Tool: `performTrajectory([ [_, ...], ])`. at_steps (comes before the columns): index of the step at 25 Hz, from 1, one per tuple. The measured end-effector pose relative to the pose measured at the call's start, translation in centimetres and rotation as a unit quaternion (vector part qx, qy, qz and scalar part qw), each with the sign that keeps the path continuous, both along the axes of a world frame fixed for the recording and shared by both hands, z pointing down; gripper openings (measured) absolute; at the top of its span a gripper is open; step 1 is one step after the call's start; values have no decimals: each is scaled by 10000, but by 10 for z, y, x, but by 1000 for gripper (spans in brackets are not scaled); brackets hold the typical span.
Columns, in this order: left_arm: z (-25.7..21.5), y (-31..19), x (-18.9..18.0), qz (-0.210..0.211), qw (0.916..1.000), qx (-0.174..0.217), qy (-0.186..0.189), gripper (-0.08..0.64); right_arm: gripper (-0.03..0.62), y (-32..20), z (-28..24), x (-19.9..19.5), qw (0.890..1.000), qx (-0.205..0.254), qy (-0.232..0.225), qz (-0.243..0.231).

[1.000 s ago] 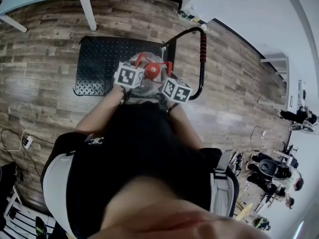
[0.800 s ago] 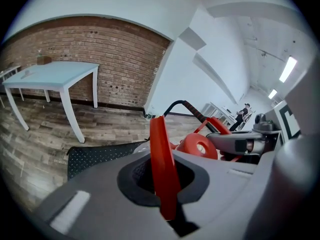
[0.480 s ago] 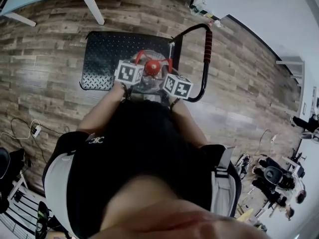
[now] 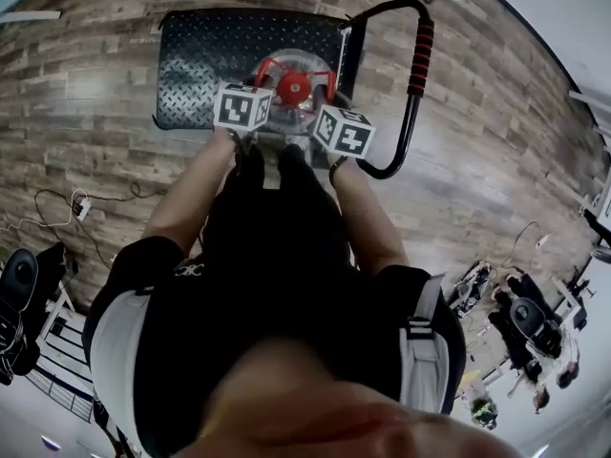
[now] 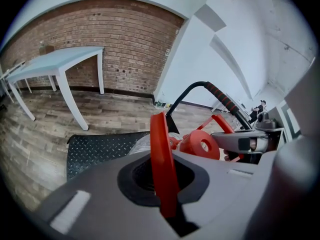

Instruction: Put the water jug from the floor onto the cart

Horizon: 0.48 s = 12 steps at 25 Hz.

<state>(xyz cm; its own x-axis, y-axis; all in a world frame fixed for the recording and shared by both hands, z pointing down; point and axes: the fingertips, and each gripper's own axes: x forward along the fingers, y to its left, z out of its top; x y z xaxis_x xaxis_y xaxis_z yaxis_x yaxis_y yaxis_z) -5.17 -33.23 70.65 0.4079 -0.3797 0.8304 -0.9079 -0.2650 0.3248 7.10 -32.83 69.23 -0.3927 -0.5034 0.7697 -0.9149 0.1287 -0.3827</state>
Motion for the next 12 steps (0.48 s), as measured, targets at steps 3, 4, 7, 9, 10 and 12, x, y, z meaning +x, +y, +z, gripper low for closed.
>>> performTrajectory([
  [3, 18, -8, 7, -85, 9999, -35, 42, 2, 43, -8, 17, 7, 10000, 12, 26, 66],
  [4, 24, -11, 10, -98, 9999, -49, 51, 2, 43, -12, 23, 10, 9999, 30, 68, 76],
  [7, 40, -21, 17, -49, 10000, -61, -9, 2, 43, -23, 37, 18, 9998, 42, 159, 131],
  [9, 49, -28, 21, 31, 9999, -40, -88, 2, 43, -28, 45, 23, 9996, 24, 188, 190],
  [10, 52, -30, 22, 81, 9999, -30, -134, 2, 43, -29, 49, 25, 9996, 10, 205, 218],
  [12, 60, -35, 24, 185, 9996, -28, -229, 2, 43, -31, 58, 29, 9993, -33, 249, 262],
])
